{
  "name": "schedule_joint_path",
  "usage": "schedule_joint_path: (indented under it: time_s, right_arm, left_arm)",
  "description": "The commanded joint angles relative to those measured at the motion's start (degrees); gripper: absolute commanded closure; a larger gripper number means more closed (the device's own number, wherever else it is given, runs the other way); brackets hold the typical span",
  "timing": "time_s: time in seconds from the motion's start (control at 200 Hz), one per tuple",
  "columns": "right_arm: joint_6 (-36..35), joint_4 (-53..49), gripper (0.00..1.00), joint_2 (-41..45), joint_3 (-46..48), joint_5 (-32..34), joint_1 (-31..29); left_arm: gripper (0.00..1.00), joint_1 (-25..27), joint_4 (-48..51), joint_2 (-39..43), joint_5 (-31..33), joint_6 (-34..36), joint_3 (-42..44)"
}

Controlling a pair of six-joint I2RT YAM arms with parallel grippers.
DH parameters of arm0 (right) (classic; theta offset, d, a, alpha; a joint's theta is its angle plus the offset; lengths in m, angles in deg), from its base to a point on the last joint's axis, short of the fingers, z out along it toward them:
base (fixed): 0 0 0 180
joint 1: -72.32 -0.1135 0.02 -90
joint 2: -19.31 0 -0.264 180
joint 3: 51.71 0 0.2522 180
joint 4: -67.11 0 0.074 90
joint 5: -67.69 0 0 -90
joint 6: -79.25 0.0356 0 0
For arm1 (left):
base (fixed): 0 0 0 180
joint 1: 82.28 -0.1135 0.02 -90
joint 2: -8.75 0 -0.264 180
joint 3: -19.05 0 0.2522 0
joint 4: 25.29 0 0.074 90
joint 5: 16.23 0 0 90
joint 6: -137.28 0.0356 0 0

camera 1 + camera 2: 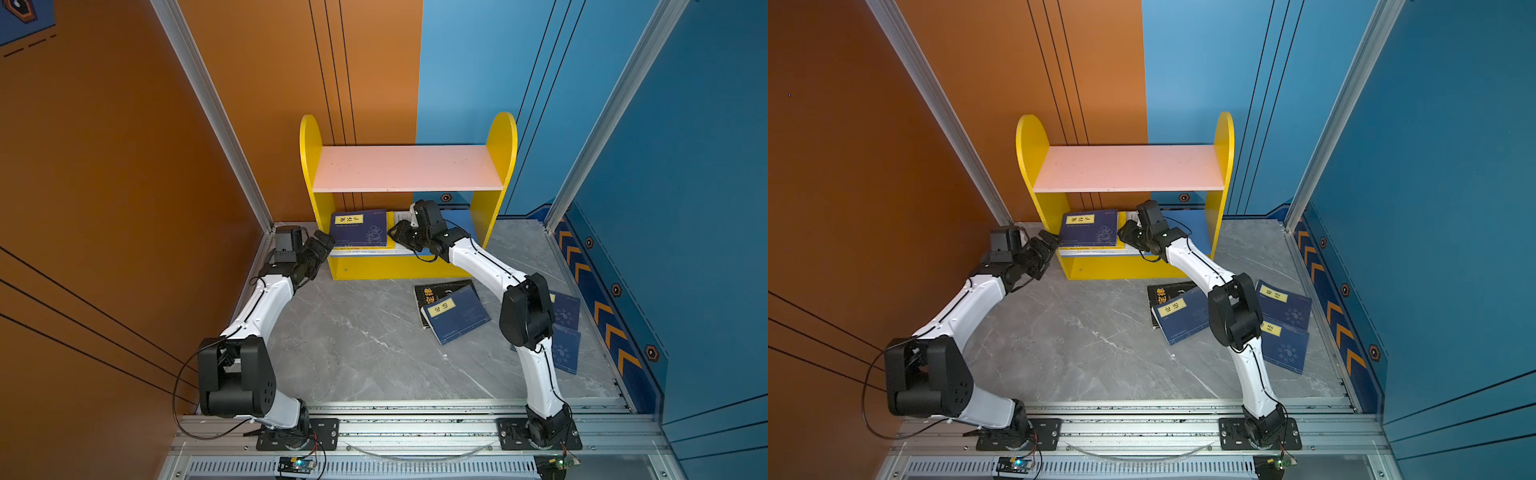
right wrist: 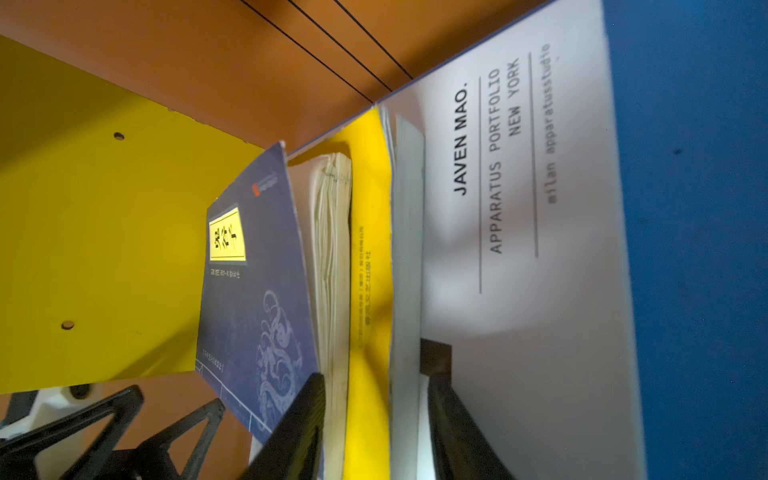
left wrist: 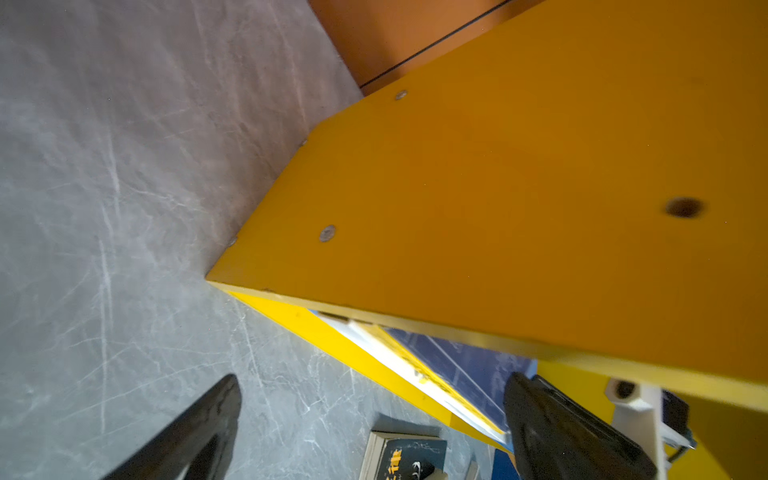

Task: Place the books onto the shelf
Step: 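Open the right gripper and withdraw it from the shelf while the left arm lowers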

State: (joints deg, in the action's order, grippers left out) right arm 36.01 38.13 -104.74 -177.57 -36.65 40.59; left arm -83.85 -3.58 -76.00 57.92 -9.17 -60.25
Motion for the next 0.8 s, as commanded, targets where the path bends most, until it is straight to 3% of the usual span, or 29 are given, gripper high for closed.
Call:
schedule_joint_path:
  time_s: [0.0,0.265,0.441,0.796]
  right_arm:
    - [-3.4,2.9,0.54,7.0,3.7,2.9,-0.3]
    - [-7.7,2.9,0.43,16.3,13.7,6.2,-0.3]
    - [-8.2,5.9,0.21,23.7,23.1,9.6,-0.2]
    - [-10.8,0.7,0.00,34.4,31.4,11.7,-0.7]
  left_arm:
    - [0.01,-0.5,-4.2,2.6,-4.9,0.5,1.6]
    - [0.00,0.3,-0.6,8.7,-4.8,2.7,3.3]
    - [0.00,1.1,2.3,13.0,-4.2,3.4,5.1]
    - [0.02,9.5,11.1,24.0,6.3,2.6,10.2]
